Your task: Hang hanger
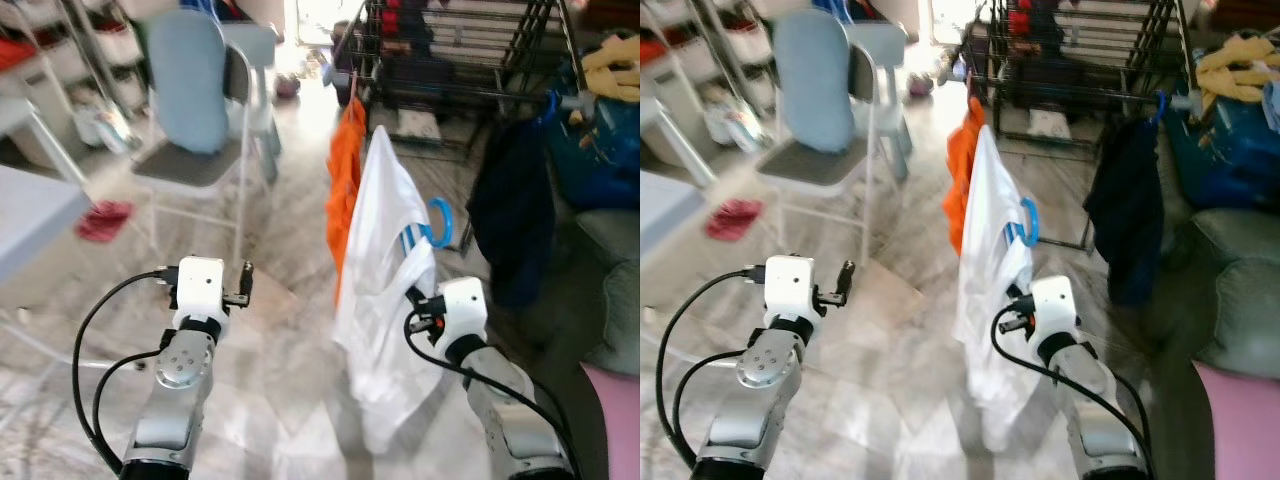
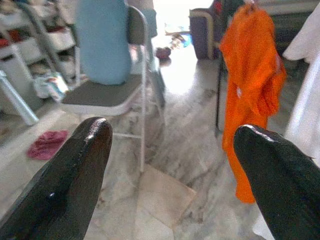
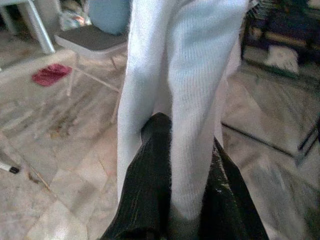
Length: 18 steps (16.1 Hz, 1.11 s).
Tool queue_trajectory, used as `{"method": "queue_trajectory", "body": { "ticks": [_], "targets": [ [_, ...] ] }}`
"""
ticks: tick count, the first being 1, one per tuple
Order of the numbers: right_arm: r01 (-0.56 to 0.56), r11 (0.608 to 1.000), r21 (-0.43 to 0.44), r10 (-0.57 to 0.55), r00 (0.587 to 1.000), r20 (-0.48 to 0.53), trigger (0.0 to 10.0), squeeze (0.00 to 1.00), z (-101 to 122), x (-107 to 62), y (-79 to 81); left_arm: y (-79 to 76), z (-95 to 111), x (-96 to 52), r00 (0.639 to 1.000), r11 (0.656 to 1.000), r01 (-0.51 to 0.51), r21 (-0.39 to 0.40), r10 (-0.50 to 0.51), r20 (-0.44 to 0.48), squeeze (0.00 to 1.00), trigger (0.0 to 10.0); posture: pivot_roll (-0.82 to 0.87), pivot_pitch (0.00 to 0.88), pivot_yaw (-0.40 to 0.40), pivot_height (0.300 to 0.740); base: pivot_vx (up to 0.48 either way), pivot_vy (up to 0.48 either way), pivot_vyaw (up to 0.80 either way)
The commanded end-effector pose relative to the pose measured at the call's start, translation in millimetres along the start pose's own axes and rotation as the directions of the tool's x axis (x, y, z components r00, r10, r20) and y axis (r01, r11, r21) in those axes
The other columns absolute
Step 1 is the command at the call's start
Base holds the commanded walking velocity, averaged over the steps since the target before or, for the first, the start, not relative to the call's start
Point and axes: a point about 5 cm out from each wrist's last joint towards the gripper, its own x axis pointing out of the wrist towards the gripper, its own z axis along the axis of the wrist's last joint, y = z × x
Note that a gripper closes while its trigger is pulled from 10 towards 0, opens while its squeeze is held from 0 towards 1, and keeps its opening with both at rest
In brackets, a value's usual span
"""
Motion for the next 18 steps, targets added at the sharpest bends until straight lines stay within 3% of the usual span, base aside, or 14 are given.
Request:
{"method": "queue_trajectory", "body": {
  "ticks": [1,18],
  "targets": [
    [-0.014,1.000,-0.022,0.016,0.997,0.079,10.0,0.00,17.8,6.9,1.1,2.6,-0.6,-0.1,1.000,1.000,-0.010,0.006,0.010,-0.008,0.00,10.0,-0.09,0.000,-0.008,0.740,0.000,0.000,0.80],
    [-0.047,0.999,-0.005,0.047,0.995,0.090,10.0,0.00,18.1,5.9,8.6,1.3,-1.2,0.2,1.000,1.000,-0.002,0.007,0.002,-0.019,0.00,10.0,-0.10,0.000,0.001,0.740,0.000,0.000,0.80]
  ]
}}
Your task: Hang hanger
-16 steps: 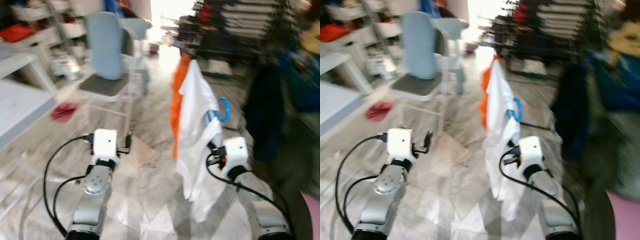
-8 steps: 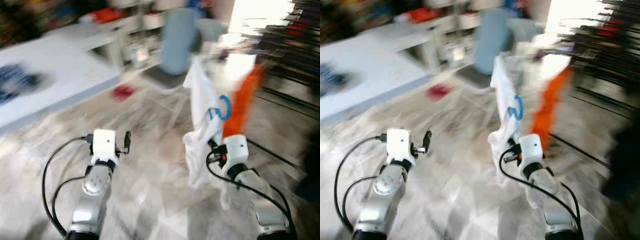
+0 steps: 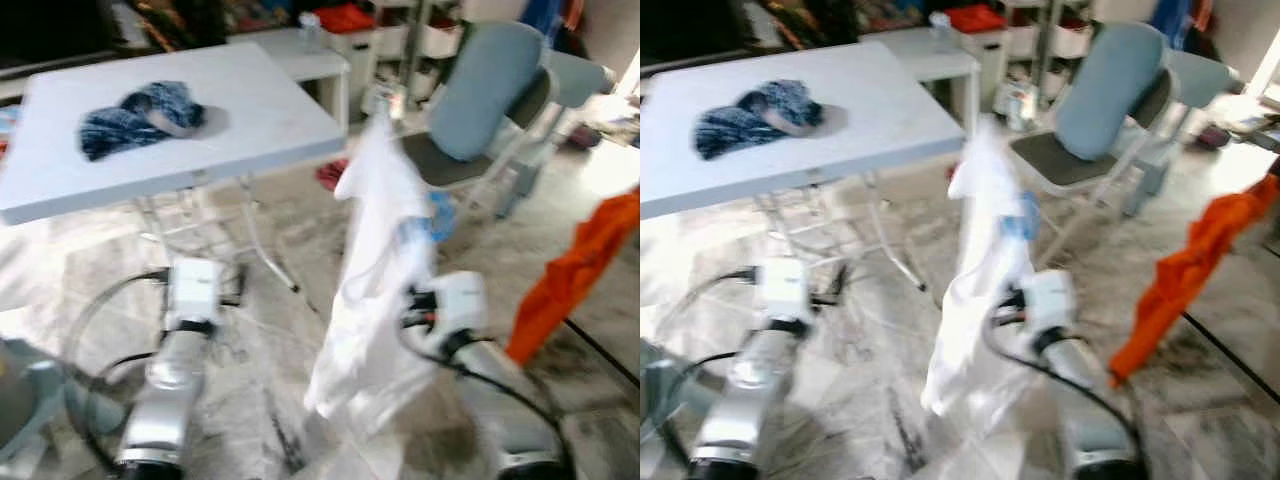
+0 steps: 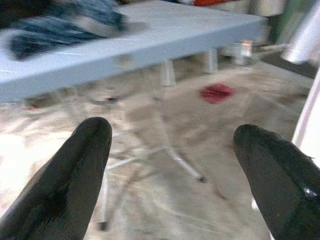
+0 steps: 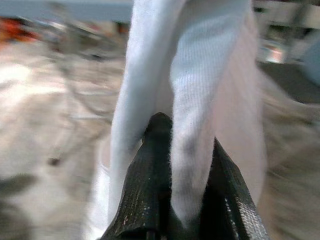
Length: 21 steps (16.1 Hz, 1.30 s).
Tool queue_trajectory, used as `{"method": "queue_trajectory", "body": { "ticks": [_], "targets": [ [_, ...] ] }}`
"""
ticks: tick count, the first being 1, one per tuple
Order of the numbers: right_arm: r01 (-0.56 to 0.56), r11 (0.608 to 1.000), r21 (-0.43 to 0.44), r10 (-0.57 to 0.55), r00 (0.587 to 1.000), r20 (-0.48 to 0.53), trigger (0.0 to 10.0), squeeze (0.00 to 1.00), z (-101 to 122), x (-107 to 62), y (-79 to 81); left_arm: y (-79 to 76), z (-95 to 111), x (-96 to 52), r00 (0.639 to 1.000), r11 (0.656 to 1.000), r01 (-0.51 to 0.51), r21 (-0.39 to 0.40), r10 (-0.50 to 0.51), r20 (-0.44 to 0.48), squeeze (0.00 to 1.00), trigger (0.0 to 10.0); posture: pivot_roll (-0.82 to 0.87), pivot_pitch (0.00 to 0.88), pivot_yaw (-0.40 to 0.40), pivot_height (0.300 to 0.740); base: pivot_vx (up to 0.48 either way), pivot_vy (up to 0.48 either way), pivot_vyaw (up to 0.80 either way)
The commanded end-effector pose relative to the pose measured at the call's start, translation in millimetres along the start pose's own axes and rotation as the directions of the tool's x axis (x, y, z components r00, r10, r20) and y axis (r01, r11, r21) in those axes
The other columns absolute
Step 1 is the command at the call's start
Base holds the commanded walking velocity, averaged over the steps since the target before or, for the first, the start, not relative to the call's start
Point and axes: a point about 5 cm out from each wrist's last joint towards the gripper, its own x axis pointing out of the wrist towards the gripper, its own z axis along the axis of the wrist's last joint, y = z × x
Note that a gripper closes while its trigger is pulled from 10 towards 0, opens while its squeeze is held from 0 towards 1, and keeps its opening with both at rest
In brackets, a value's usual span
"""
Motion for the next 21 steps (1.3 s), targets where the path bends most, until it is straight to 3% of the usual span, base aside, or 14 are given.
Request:
{"method": "queue_trajectory", "body": {
  "ticks": [1,5,8,9,13,16,18,21],
  "targets": [
    [-0.016,1.000,-0.023,0.017,0.999,0.049,10.0,0.00,14,0.0,-5.6,-11.4,1,0.5,0.999,0.999,0.050,-0.002,-0.050,-0.005,0.00,10.0,-0.10,0.000,0.001,0.740,0.000,0.000,0.80],
    [-0.163,0.987,0.017,0.162,0.986,0.032,10.0,0.00,27,-0.2,1.0,-20.6,-1,1.7,0.993,0.993,0.120,0.011,-0.120,-0.018,0.00,10.0,-0.10,0.000,0.002,0.740,0.000,0.000,0.13],
    [-0.246,0.969,0.022,0.245,0.968,0.058,10.0,0.00,45,1.8,7.6,-38.1,3,7.2,0.965,0.962,0.261,0.078,-0.261,-0.004,0.00,10.0,-0.11,0.000,0.000,0.740,0.000,0.000,0.00],
    [-0.289,0.957,0.021,0.287,0.956,0.068,10.0,0.00,53,2.2,12.4,-43.5,2,10.3,0.958,0.959,0.285,0.005,-0.284,-0.039,0.00,10.0,-0.12,0.000,0.000,0.740,0.000,0.000,0.00],
    [-0.433,0.901,0.033,0.430,0.899,0.085,10.0,0.00,75,-0.7,27.1,-57.2,10,20.6,0.921,0.920,0.390,0.042,-0.390,-0.011,0.00,10.0,-0.14,0.000,0.000,0.740,0.000,0.000,0.00],
    [-0.562,0.826,0.037,0.560,0.827,0.060,10.0,0.00,86,-7.5,40.2,-73.1,13,32.0,0.914,0.912,0.405,0.068,-0.406,0.003,0.00,10.0,-0.15,0.000,-0.002,0.740,0.000,0.000,0.00],
    [-0.621,0.783,0.032,0.621,0.784,0.023,10.0,0.00,85,-14.7,42.5,-75.5,14,35.0,0.915,0.914,0.401,0.063,-0.402,0.014,0.00,10.0,-0.15,0.000,0.000,0.740,0.000,0.000,0.00],
    [-0.705,0.707,0.051,0.707,0.706,-0.041,10.0,0.00,84,-29.6,42.8,-63.1,4,39.5,0.944,0.941,0.330,0.069,-0.330,-0.006,0.00,10.0,-0.16,0.000,0.006,0.740,0.000,0.000,0.00]
  ]
}}
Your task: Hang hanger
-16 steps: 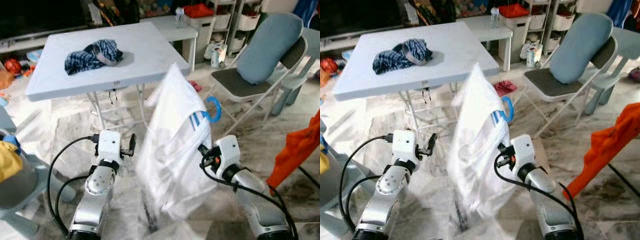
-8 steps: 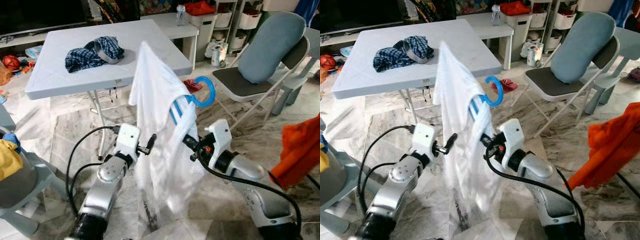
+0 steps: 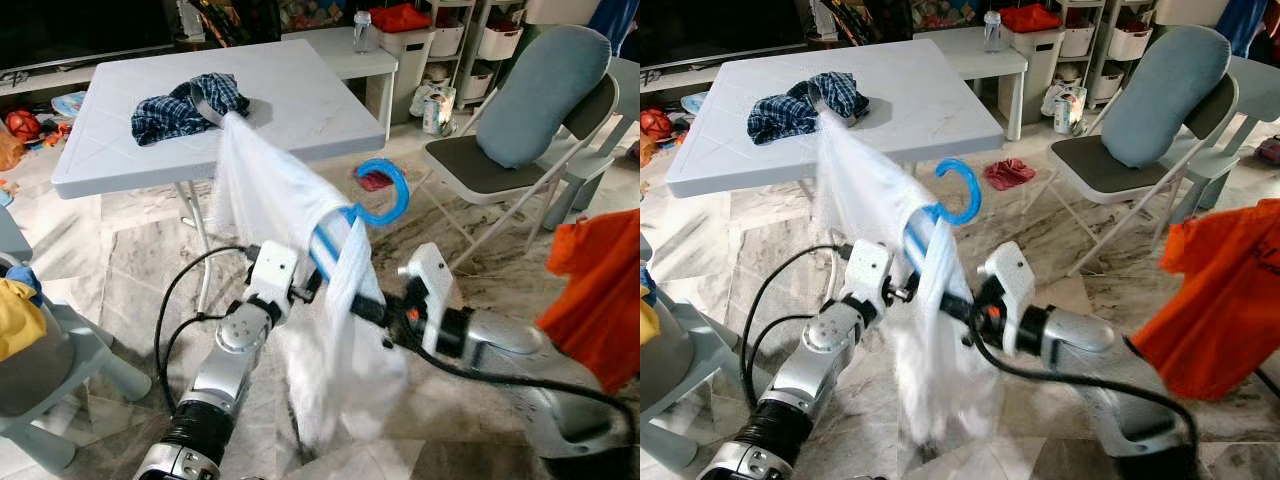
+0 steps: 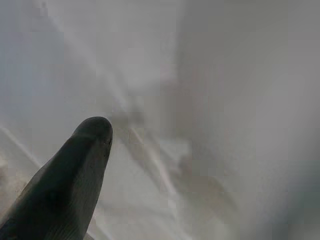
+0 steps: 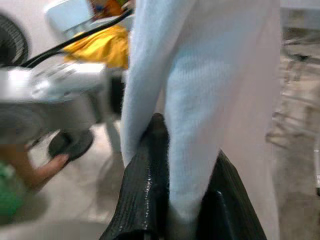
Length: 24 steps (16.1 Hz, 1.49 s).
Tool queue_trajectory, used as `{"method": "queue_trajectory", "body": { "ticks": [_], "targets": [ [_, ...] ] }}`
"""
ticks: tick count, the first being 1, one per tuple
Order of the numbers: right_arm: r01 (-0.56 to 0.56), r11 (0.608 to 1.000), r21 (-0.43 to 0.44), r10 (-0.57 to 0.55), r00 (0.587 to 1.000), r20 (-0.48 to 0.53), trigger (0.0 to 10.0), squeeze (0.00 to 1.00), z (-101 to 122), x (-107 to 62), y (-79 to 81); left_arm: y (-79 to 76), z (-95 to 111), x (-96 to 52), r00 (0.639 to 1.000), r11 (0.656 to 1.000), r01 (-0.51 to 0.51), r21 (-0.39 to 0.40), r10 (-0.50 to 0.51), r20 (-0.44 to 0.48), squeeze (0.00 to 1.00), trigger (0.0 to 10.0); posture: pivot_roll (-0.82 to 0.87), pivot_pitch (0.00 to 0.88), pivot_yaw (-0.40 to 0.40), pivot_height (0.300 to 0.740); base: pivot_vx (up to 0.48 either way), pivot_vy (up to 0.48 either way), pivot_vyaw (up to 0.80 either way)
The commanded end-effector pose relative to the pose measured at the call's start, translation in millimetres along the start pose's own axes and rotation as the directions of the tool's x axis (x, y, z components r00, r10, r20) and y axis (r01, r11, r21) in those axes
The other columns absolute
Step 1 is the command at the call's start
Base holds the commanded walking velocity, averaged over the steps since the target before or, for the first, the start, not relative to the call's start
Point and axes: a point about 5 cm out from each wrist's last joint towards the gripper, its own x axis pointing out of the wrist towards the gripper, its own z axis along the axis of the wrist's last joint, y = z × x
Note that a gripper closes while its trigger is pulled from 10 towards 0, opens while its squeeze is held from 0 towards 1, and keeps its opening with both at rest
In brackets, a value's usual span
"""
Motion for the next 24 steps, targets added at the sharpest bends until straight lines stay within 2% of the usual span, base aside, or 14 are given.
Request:
{"method": "queue_trajectory", "body": {
  "ticks": [1,2,6,7,9,10,12,13,15,17,19,21,22,24],
  "targets": [
    [-0.063,0.997,-0.046,0.063,0.998,0.003,10.0,0.00,6,-1.4,8.2,13.9,5,2.0,0.998,0.998,-0.064,0.021,0.064,0.022,0.00,10.0,-0.16,0.000,0.006,0.740,0.000,0.000,0.00],
    [-0.054,0.997,-0.052,0.054,0.999,-0.006,10.0,0.00,5,-2.3,6.6,16.9,6,1.8,0.997,0.997,-0.080,0.025,0.079,0.027,0.00,10.0,-0.16,0.000,0.007,0.740,0.000,0.000,0.00],
    [0.033,0.989,-0.143,-0.048,0.994,-0.098,10.0,0.00,1,-15.3,-12.5,60.7,1,-7.8,0.967,0.967,-0.254,0.020,0.253,0.033,0.00,10.0,-0.16,0.000,0.008,0.740,0.000,0.000,0.00],
    [0.034,0.988,-0.150,-0.050,0.993,-0.104,10.0,0.00,1,-15.9,-13.1,61.7,1,-8.1,0.966,0.966,-0.258,0.020,0.258,0.034,0.00,10.0,-0.16,0.000,0.008,0.740,0.000,0.000,0.00],
    [0.097,0.953,-0.285,-0.176,0.948,-0.266,10.0,0.00,-20,-28.0,-32.7,80.9,3,-15.5,0.947,0.947,-0.318,0.042,0.315,0.054,0.00,10.0,-0.16,0.000,0.007,0.740,0.000,0.000,0.00],
    [0.120,0.939,-0.322,-0.222,0.927,-0.303,10.0,0.00,-26,-31.5,-39.6,82.5,4,-16.7,0.948,0.947,-0.317,0.043,0.314,0.057,0.00,10.0,-0.16,0.000,0.006,0.740,0.000,0.000,0.00],
    [0.091,0.921,-0.380,-0.244,0.893,-0.377,10.0,0.00,-36,-40.0,-45.7,82.9,5,-19.4,0.951,0.952,-0.304,0.030,0.302,0.067,0.00,10.0,-0.15,0.000,0.008,0.740,0.000,0.000,0.00],
    [0.076,0.917,-0.391,-0.254,0.868,-0.426,10.0,0.00,-42,-51.4,-51.1,80.2,8,-22.2,0.958,0.962,-0.268,-0.045,0.271,0.094,0.00,10.0,-0.15,0.000,0.006,0.740,0.000,0.000,0.00],
    [0.033,0.895,-0.445,-0.270,0.833,-0.482,10.0,0.00,-47,-69.6,-60.9,76.7,12,-23.2,0.966,0.972,-0.225,-0.061,0.231,0.116,0.00,10.0,-0.16,0.000,0.006,0.740,0.000,0.000,0.00],
    [-0.058,0.894,-0.444,-0.184,0.856,-0.483,10.0,0.00,-39,-80.9,-56.7,78.4,10,-22.1,0.968,0.968,-0.223,-0.111,0.234,0.095,0.00,10.0,-0.16,0.000,0.008,0.740,0.000,0.000,0.00],
    [-0.090,0.906,-0.414,-0.115,0.887,-0.446,10.0,0.00,-22,-92.5,-53.7,81.2,11,-20.6,0.970,0.965,-0.216,-0.149,0.229,0.083,0.00,10.0,-0.17,0.000,0.011,0.740,0.000,0.000,0.00],
    [-0.150,0.908,-0.390,-0.060,0.878,-0.476,10.0,0.00,-18,-113.0,-52.0,81.7,11,-18.9,0.976,0.967,-0.192,-0.166,0.206,0.069,0.00,10.0,-0.17,0.000,0.016,0.740,0.000,0.000,0.00],
    [-0.158,0.916,-0.369,-0.032,0.888,-0.459,10.0,0.00,-13,-119.2,-50.4,81.4,11,-18.2,0.979,0.969,-0.179,-0.171,0.192,0.063,0.00,10.0,-0.18,0.000,0.020,0.740,0.000,0.000,0.00],
    [-0.171,0.914,-0.369,0.027,0.931,-0.365,10.0,0.00,10,-126.1,-45.1,79.7,8,-17.1,0.985,0.966,-0.157,-0.204,0.169,0.043,0.00,10.0,-0.18,0.000,0.022,0.740,0.000,0.000,0.00]
  ]
}}
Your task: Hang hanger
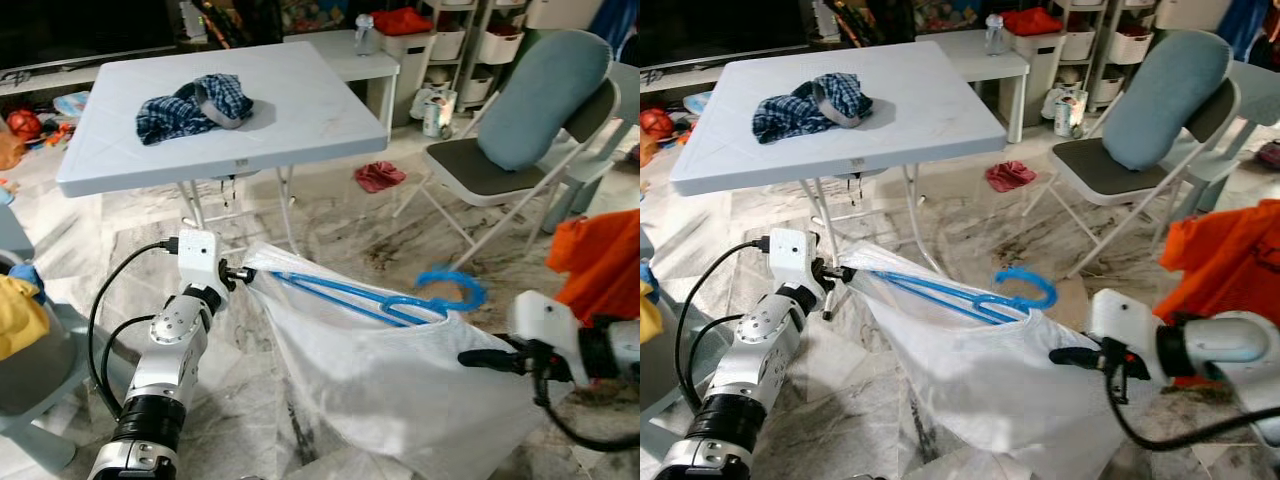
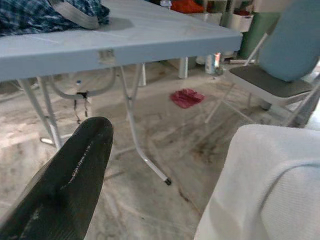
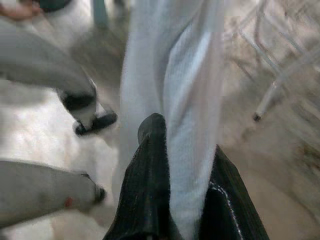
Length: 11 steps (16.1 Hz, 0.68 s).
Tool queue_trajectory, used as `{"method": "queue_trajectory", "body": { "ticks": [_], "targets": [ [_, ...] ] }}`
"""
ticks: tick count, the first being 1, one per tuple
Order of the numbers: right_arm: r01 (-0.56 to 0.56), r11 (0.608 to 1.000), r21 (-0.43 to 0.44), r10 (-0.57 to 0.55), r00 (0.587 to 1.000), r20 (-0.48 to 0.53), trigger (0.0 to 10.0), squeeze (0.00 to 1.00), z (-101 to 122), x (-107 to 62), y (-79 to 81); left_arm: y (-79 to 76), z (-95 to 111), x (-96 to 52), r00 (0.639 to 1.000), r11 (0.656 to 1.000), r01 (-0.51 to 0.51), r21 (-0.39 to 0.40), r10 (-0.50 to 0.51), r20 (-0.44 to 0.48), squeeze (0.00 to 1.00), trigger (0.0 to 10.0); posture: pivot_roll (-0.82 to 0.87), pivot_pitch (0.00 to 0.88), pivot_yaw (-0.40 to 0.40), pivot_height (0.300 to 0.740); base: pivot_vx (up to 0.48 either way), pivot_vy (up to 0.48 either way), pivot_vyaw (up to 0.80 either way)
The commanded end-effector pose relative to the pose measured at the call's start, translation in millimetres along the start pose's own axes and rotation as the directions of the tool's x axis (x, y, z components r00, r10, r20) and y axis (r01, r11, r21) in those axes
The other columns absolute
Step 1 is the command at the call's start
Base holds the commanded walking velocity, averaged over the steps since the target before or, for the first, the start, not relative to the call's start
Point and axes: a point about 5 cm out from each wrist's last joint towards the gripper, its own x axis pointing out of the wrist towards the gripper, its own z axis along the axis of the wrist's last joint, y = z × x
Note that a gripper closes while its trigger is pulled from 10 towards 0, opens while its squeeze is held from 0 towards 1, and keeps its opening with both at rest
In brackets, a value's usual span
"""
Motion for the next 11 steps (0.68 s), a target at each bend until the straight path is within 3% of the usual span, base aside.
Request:
{"method": "queue_trajectory", "body": {
  "ticks": [1,2,5,6,7,8,9,11],
  "targets": [
    [-0.011,0.998,-0.058,0.016,0.996,0.085,10.0,0.00,26,-17.8,-3.6,5.2,4,1.9,1.000,1.000,-0.013,-0.027,0.013,0.002,0.00,10.0,-0.18,0.000,0.023,0.740,0.000,0.000,0.00],
    [-0.033,0.999,-0.037,0.039,0.984,0.173,10.0,0.00,40,-24.6,-4.6,-1.3,2,2.8,1.000,0.999,0.012,-0.032,-0.012,-0.009,0.00,10.0,-0.19,0.000,0.024,0.740,0.000,0.000,0.00],
    [-0.056,0.998,0.001,0.053,0.943,0.329,10.0,0.00,60,-23.3,-7.0,-18.4,-3,2.3,0.995,0.994,0.092,-0.061,-0.094,-0.032,0.00,10.0,-0.18,0.000,0.023,0.740,0.000,0.000,0.00],
    [-0.015,1.000,0.020,0.007,0.937,0.350,10.0,0.00,62,-14.6,-11.6,-24.9,-3,1.0,0.990,0.990,0.136,-0.030,-0.137,-0.019,0.78,10.0,-0.18,0.000,0.023,0.740,0.000,0.000,0.00],
    [0.041,0.997,0.066,-0.060,0.942,0.331,10.0,0.00,59,-2.0,-19.1,-36.3,-1,-2.0,0.976,0.976,0.219,-0.014,-0.218,0.009,1.00,10.0,-0.18,0.000,0.019,0.740,0.000,0.000,0.00],
    [0.093,0.992,0.079,-0.112,0.955,0.276,10.0,0.00,51,8.8,-25.2,-45.0,0,-4.7,0.963,0.963,0.269,-0.014,-0.269,0.030,1.00,10.0,-0.17,0.000,0.016,0.740,0.000,0.000,0.00],
    [0.201,0.976,0.084,-0.211,0.967,0.142,10.0,0.00,34,24.2,-37.2,-58.1,0,-10.0,0.933,0.933,0.359,-0.012,-0.358,0.046,1.00,10.0,-0.17,0.000,0.015,0.740,0.000,0.000,0.00],
    [0.258,0.965,0.040,-0.261,0.961,0.088,10.0,0.00,25,35.1,-42.5,-66.0,-3,-15.5,0.906,0.906,0.421,0.051,-0.423,0.032,1.00,10.0,-0.17,0.000,0.013,0.740,0.000,0.000,0.00]
  ]
}}
